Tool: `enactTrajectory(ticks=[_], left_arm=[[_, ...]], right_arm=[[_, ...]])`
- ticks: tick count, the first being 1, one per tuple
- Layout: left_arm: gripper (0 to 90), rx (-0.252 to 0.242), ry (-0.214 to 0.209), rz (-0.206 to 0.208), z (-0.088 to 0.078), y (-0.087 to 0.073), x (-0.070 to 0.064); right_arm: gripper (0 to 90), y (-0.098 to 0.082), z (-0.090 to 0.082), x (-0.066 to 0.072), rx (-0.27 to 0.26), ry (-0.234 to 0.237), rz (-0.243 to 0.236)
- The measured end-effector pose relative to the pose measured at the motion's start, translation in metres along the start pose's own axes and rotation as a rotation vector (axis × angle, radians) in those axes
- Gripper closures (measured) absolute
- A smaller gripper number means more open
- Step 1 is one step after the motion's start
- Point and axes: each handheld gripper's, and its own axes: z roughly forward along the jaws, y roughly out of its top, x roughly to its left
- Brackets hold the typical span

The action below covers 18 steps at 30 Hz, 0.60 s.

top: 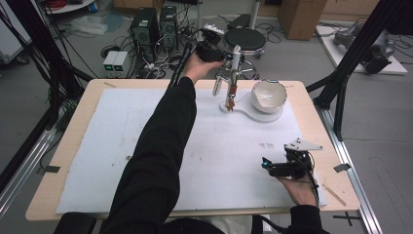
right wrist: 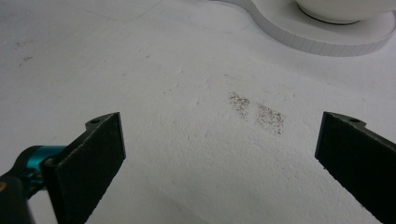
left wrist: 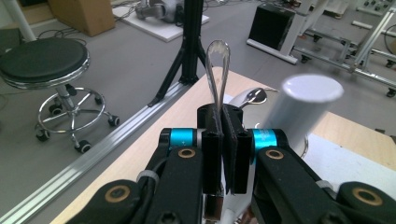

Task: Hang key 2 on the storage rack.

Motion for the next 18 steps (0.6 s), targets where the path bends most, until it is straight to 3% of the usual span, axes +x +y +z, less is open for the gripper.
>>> enactTrajectory(ticks=[10, 16, 18], left_arm=[[86.2, 0.006, 0.002, -0.019, 0.0075, -0.0038, -0.0008], [84.9, 0.022, -0.009, -0.022, 0.0032, -0.0036, 0.0014], [78.9, 0.037, -0.010, -0.056, 0.0022, -0.0039, 0.0029]], right_arm=[[0.7, -0.0010, -0.0007, -0.0017, -0.002, -0.004, 0.002], [0.7, -0.0011, -0.0001, -0.0014, 0.003, -0.003, 0.003], [0.7, -0.0009, 0.0003, -0.0010, 0.003, -0.003, 0.000]])
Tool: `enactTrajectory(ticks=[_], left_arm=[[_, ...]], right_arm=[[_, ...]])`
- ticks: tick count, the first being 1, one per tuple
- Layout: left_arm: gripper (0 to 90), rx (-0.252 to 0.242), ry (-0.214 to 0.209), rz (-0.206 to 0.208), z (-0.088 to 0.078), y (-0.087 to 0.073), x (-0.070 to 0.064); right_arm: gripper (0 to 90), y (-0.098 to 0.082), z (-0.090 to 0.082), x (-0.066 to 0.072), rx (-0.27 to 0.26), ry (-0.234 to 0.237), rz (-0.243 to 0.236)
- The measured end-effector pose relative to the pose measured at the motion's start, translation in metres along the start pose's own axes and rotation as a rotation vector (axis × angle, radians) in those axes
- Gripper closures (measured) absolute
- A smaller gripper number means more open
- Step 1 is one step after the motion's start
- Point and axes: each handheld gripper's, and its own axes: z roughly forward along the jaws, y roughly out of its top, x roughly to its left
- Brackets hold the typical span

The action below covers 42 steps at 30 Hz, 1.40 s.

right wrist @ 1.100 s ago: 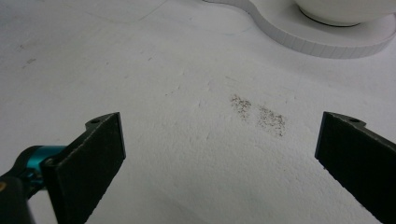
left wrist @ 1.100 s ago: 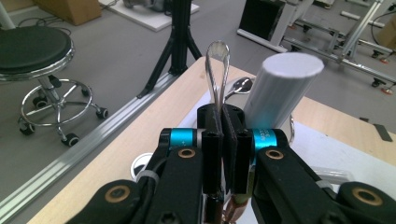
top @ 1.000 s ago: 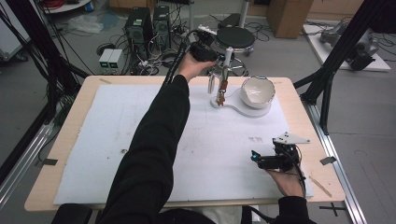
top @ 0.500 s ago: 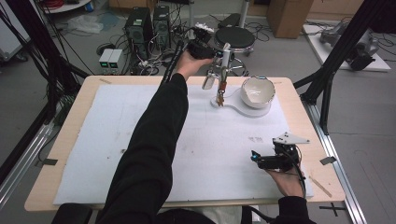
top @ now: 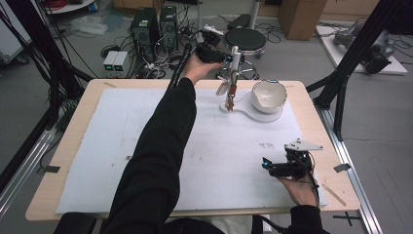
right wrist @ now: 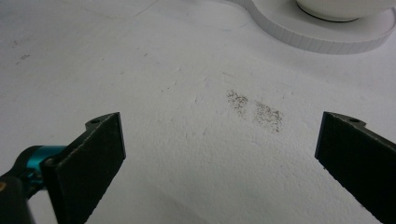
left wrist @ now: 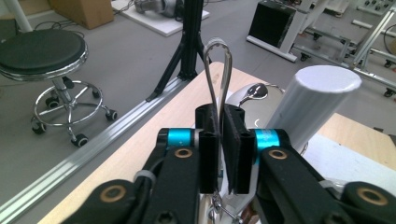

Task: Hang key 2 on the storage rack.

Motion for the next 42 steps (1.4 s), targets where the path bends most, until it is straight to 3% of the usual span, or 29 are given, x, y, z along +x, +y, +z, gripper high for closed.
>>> enactTrajectory(ticks=[2, 4, 6, 8, 11, 13, 14, 17, 20, 30, 42], left_arm=[[73.5, 0.013, -0.008, -0.038, -0.002, -0.001, 0.003], [62.4, 0.015, -0.012, -0.055, -0.002, -0.001, 0.004], [50.6, 0.020, -0.037, -0.111, -0.005, -0.003, 0.008], [40.9, 0.026, -0.039, -0.135, -0.007, -0.003, 0.011], [23.3, 0.027, -0.079, -0.183, -0.011, -0.006, 0.018], [15.1, 0.001, -0.102, -0.184, -0.015, -0.010, 0.020], [10.6, -0.009, -0.073, -0.177, -0.017, -0.012, 0.019], [8.0, 0.013, -0.037, -0.137, -0.022, -0.017, 0.018], [1.7, 0.034, -0.056, -0.138, -0.025, -0.022, 0.019], [1.7, 0.011, -0.047, -0.121, -0.043, -0.036, 0.023], [1.7, 0.019, -0.050, -0.075, -0.057, -0.044, 0.015]], right_arm=[[0.7, 0.000, -0.001, 0.000, -0.001, 0.000, -0.001], [0.7, 0.000, -0.001, 0.000, -0.001, 0.000, 0.001], [0.7, 0.000, -0.001, 0.000, -0.002, 0.000, -0.002], [0.7, 0.000, -0.001, 0.000, -0.003, 0.000, -0.002], [0.7, 0.001, -0.001, 0.000, -0.003, 0.000, 0.000], [0.7, 0.001, -0.001, 0.001, -0.002, 0.000, 0.000], [0.7, 0.001, -0.001, 0.001, -0.001, 0.001, 0.000], [0.7, 0.001, -0.001, 0.001, -0.001, 0.001, 0.001], [0.7, 0.001, -0.001, 0.001, -0.002, 0.001, -0.003], [0.7, 0.001, 0.000, 0.002, 0.000, 0.002, -0.004], [0.7, 0.001, -0.001, 0.003, 0.005, -0.002, -0.003]])
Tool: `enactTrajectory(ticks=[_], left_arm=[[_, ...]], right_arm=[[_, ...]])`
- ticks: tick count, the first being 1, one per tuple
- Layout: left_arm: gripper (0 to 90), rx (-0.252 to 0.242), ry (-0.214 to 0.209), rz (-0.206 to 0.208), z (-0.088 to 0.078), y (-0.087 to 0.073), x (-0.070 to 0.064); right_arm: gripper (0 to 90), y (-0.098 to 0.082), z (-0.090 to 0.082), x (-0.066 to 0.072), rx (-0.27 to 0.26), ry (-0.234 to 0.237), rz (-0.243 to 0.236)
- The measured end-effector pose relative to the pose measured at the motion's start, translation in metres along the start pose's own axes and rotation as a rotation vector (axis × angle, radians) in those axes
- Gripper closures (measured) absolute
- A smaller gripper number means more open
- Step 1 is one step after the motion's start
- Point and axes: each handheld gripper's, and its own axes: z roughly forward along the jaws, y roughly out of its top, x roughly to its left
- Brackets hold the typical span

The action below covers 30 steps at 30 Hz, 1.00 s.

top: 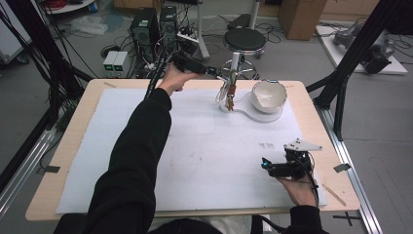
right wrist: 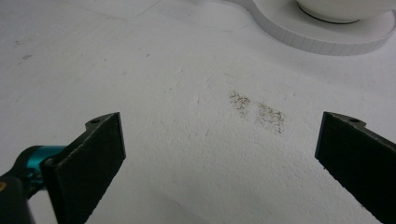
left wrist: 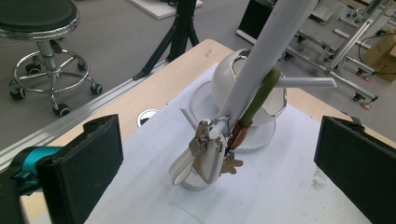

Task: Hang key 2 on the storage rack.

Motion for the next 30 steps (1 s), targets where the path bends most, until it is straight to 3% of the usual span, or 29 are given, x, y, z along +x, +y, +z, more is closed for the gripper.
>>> enactTrajectory(ticks=[11, 19, 24, 30], left_arm=[[1.7, 0.003, 0.026, 0.013, -0.015, -0.013, -0.002], [1.7, 0.012, 0.009, 0.004, -0.023, -0.026, -0.003], [1.7, 0.045, -0.001, 0.020, -0.028, -0.036, -0.004], [1.6, 0.046, 0.010, 0.020, -0.037, -0.049, -0.002]], right_arm=[[0.7, 0.000, 0.000, 0.000, -0.001, -0.001, -0.002], [0.7, 0.001, 0.001, 0.001, 0.000, -0.002, -0.006], [0.7, 0.001, 0.001, 0.001, 0.000, -0.002, -0.003], [0.7, 0.001, 0.001, 0.001, 0.001, 0.000, -0.006]])
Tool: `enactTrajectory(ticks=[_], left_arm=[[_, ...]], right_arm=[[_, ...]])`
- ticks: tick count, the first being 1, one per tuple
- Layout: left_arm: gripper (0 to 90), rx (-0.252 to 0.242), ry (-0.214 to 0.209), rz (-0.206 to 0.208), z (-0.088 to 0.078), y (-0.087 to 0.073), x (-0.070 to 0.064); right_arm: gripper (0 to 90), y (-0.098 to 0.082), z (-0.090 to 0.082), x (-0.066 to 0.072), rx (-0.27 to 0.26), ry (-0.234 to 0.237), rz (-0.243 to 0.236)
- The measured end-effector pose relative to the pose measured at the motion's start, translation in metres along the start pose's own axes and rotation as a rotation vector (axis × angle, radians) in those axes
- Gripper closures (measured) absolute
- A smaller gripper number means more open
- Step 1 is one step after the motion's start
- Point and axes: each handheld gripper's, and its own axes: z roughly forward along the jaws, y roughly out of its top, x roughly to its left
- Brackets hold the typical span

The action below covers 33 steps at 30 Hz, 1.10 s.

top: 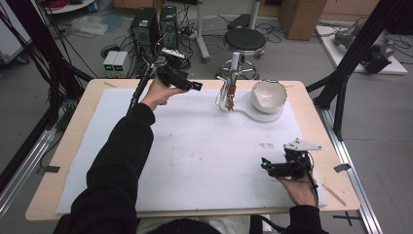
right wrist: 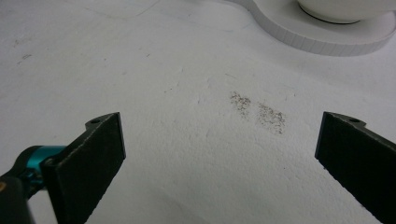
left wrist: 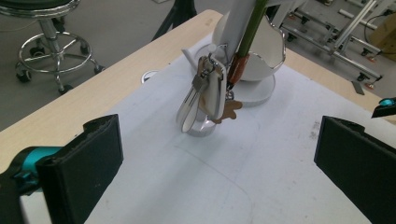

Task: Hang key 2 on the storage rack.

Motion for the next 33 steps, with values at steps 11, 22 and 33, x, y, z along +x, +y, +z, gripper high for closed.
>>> enactTrajectory(ticks=[11, 22, 33], left_arm=[[1.7, -0.002, 0.020, -0.009, -0.021, -0.022, -0.002], [1.7, 0.007, 0.034, -0.020, -0.042, -0.049, -0.001], [1.7, 0.028, 0.019, -0.039, -0.056, -0.070, -0.001]], right_arm=[[0.7, 0.000, 0.002, 0.001, 0.010, -0.002, -0.009], [0.7, 0.001, 0.003, 0.004, 0.017, -0.003, -0.015], [0.7, 0.001, 0.004, 0.003, 0.024, -0.007, -0.019]])
